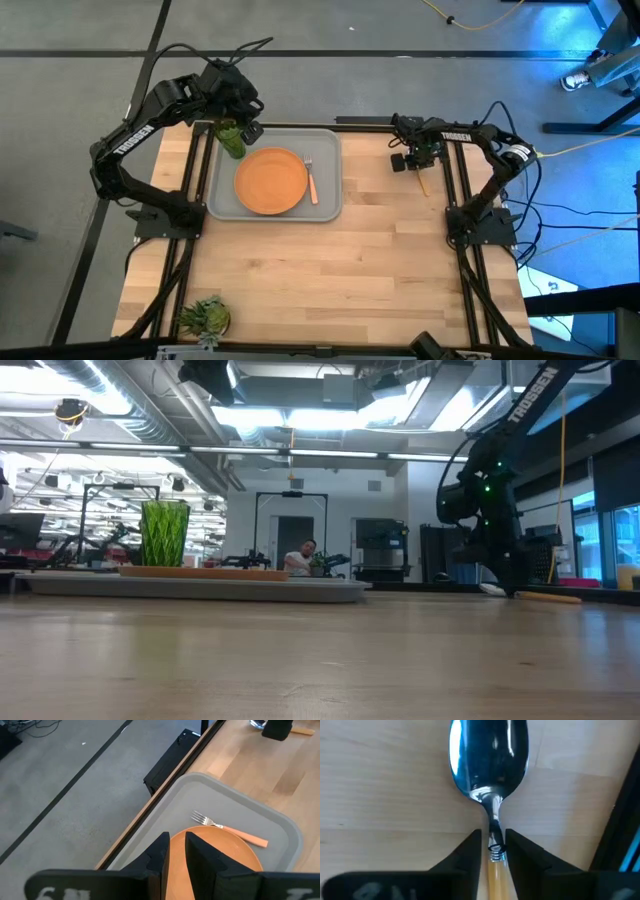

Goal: Pick and place plate/cup/fork/spoon on tray
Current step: Put the orange spoon on the gray serving tray to the right side of the orange fork

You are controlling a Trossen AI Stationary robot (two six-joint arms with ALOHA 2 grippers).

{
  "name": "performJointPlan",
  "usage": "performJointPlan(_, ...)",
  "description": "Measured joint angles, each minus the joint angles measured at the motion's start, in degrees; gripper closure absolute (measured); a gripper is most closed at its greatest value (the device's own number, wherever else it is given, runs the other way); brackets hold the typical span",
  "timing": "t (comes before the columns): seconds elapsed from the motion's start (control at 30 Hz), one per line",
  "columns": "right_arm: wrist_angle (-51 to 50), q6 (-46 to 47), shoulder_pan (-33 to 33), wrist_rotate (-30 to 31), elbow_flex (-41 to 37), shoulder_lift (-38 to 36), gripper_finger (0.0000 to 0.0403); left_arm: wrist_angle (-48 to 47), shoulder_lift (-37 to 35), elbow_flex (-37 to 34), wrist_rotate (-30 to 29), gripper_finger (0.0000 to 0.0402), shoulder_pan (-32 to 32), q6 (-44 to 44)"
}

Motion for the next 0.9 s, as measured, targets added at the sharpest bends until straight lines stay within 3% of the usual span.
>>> performJointPlan(0.2,0.8,-0.1,0.0,-0.3,0.0,0.0,0.0381,0.0,0.0,0.0,0.0,0.0348,0.0,0.0)
performJointPlan(0.9,-1.8,-1.8,2.8,-4.7,4.3,-1.2,0.0402,0.0,0.0,0.0,0.0,0.0348,0.0,0.0)
